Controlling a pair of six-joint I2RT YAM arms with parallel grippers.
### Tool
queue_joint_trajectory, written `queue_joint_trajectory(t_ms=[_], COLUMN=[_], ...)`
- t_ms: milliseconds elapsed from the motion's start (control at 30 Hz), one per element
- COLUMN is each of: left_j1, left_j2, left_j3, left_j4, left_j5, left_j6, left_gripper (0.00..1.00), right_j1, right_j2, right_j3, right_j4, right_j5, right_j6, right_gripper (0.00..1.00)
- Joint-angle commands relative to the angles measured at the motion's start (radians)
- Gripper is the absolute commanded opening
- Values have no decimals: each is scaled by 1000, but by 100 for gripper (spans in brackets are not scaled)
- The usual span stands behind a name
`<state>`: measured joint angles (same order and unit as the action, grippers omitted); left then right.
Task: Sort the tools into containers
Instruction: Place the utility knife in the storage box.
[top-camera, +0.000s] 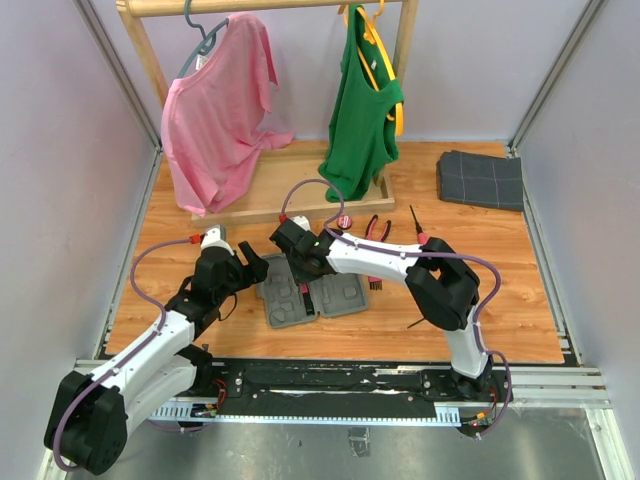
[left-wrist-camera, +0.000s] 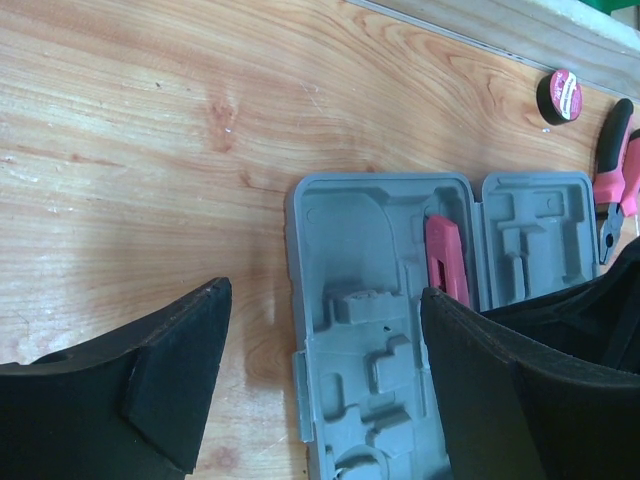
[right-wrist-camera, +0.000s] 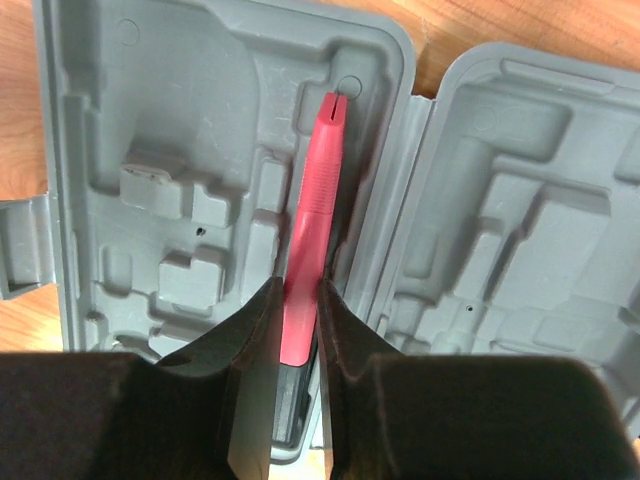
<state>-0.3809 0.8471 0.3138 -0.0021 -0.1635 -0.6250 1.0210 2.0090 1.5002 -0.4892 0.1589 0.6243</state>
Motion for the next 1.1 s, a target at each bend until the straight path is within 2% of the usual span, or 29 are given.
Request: queue_joint_trajectory(t_ms=[0, 400, 833, 1067], left_j1=[9, 9, 9, 9], left_j2=[7, 12, 16, 70], left_j3=[-1, 2, -3, -19], left_j4=[13, 14, 22, 59], left_j5=[-9, -8, -2, 64], left_j6=[6, 5, -9, -69], left_gripper=[80, 80, 81, 83], right_j1=[20, 43, 44, 45], right_j2=[26, 81, 4, -59], right_j3=[36, 136, 73, 43], right_j4=[-38, -225, -225, -173], right_j5=[-12, 128, 155, 140], right_j6=[-21, -28, -15, -30], right_gripper=[20, 16, 13, 23])
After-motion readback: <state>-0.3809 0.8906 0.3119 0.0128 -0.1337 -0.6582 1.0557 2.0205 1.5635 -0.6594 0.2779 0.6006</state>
